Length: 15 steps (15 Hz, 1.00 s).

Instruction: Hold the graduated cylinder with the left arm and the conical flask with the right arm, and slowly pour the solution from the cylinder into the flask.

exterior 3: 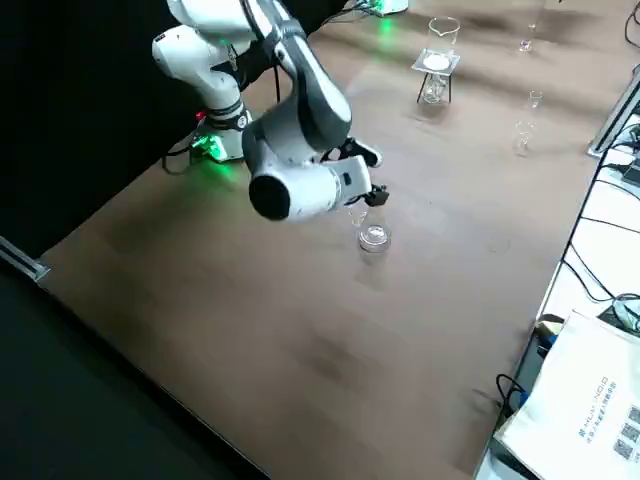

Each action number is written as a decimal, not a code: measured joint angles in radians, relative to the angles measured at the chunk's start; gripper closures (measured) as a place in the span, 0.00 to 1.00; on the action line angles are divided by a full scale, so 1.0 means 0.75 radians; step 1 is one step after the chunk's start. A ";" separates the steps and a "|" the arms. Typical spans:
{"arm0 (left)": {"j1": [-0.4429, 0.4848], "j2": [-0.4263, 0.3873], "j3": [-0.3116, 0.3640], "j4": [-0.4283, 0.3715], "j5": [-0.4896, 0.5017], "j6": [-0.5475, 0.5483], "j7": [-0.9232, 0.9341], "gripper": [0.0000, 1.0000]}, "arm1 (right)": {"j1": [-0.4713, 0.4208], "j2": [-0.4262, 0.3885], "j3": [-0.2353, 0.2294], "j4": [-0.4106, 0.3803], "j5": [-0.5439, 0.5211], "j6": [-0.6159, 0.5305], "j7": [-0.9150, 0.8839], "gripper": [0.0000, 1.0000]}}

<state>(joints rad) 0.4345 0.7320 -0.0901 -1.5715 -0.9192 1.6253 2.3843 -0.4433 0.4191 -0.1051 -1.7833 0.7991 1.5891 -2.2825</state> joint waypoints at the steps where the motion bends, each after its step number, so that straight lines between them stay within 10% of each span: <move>1: -0.003 0.035 -0.001 0.000 -0.020 -0.014 0.030 0.00 | -0.007 0.028 0.001 0.014 0.009 -0.021 -0.034 0.00; 15: -0.002 0.158 -0.051 0.005 -0.168 -0.197 0.074 0.00 | -0.102 0.376 0.010 0.124 0.249 -0.188 -0.271 0.07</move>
<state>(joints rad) 0.4330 0.8503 -0.1281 -1.5674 -1.0448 1.4775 2.4399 -0.5198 0.7008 -0.0978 -1.6903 0.9861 1.4478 -2.4859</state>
